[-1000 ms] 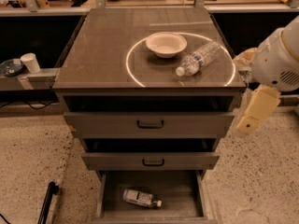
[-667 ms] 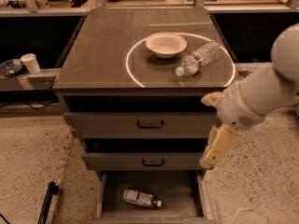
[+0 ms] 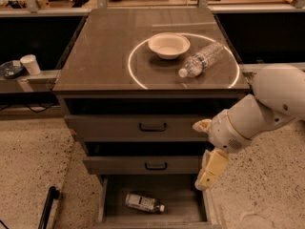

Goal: Pick blue plastic bottle from bottom drawer and place on counter

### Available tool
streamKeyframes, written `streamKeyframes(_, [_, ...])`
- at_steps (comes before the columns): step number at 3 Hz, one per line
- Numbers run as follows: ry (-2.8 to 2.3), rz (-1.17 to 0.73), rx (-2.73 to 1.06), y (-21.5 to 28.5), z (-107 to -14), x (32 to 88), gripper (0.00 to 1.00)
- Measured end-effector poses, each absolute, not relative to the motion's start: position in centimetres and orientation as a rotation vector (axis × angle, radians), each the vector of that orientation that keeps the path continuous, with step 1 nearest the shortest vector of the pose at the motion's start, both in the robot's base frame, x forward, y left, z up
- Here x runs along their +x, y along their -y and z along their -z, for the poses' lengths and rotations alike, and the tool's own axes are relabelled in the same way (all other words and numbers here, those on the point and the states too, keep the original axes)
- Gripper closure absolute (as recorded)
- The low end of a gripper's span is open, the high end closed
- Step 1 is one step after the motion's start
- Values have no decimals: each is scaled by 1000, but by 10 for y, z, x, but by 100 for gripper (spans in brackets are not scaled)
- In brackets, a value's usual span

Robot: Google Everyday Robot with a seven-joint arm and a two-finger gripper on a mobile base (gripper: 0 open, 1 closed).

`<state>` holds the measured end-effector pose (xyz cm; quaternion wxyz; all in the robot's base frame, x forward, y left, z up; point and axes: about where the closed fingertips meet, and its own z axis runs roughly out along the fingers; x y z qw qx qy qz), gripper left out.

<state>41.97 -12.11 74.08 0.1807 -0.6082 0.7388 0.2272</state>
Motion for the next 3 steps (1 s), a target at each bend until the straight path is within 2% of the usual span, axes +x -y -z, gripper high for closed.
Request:
streamKeyframes(2, [-2069, -764, -1745, 94, -702, 401, 0])
streamKeyframes(3, [-1985, -737, -1680, 62, -658, 378, 0])
